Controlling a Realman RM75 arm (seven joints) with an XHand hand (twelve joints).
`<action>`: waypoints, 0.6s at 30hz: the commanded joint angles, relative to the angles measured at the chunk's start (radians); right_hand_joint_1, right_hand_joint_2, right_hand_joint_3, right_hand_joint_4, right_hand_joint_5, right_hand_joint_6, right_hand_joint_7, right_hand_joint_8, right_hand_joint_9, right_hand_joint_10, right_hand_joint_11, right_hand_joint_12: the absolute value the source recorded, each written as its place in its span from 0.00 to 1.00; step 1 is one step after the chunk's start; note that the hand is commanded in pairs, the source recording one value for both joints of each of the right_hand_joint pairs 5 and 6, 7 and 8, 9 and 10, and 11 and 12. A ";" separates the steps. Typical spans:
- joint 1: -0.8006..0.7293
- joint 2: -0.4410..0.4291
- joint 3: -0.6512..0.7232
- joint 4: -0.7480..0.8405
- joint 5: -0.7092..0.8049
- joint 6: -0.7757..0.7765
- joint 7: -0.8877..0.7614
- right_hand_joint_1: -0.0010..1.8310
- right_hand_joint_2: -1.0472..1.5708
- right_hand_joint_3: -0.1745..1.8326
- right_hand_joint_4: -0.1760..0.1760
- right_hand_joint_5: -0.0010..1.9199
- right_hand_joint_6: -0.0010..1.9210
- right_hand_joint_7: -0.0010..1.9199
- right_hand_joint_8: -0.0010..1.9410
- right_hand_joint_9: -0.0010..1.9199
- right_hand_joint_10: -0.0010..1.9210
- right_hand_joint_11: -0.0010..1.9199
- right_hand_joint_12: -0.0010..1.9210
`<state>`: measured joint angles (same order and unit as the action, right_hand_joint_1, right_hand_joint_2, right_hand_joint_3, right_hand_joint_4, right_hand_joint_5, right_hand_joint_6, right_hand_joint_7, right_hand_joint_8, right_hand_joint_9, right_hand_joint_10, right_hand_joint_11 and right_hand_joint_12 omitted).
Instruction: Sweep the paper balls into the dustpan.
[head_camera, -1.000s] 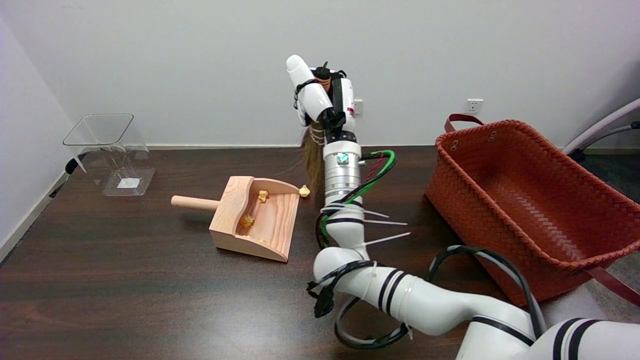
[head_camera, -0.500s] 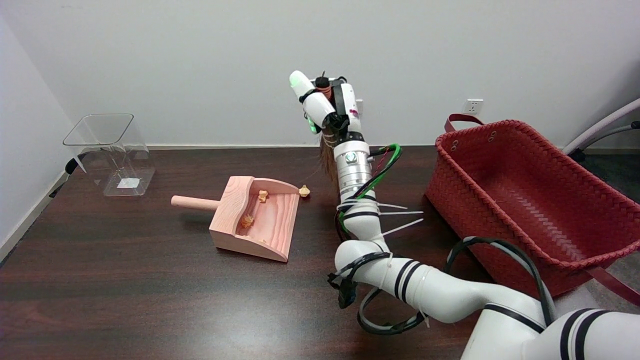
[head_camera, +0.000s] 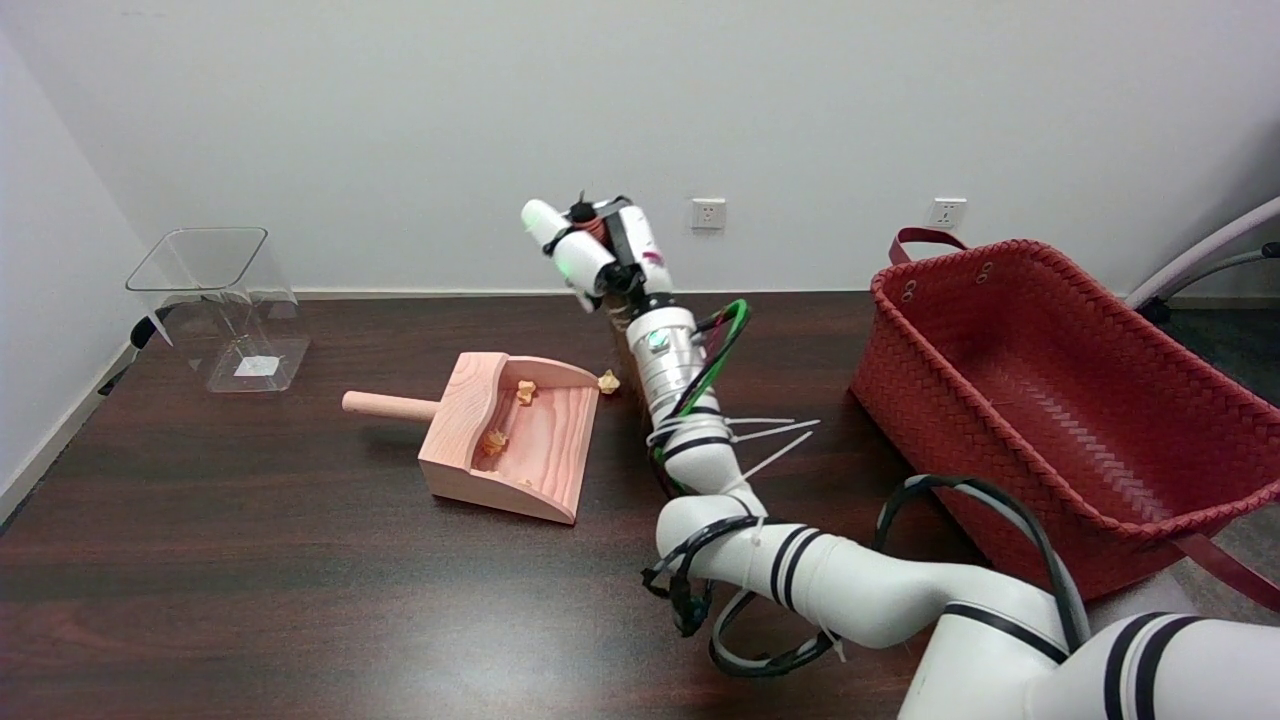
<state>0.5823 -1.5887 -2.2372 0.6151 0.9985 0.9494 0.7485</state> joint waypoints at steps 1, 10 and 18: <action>-0.015 -0.112 0.001 -0.116 -0.058 -0.092 0.134 0.34 1.00 0.11 0.50 1.00 1.00 1.00 0.99 1.00 1.00 1.00 1.00; -0.058 -0.120 0.006 0.017 0.039 -0.067 0.258 0.35 1.00 0.06 0.50 1.00 1.00 1.00 0.99 1.00 1.00 1.00 1.00; -0.057 -0.122 0.006 0.092 0.063 0.047 0.231 0.35 1.00 0.01 0.50 1.00 1.00 1.00 0.99 1.00 1.00 1.00 1.00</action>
<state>0.5550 -1.6785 -2.2355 0.5918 0.9976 0.8929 0.9146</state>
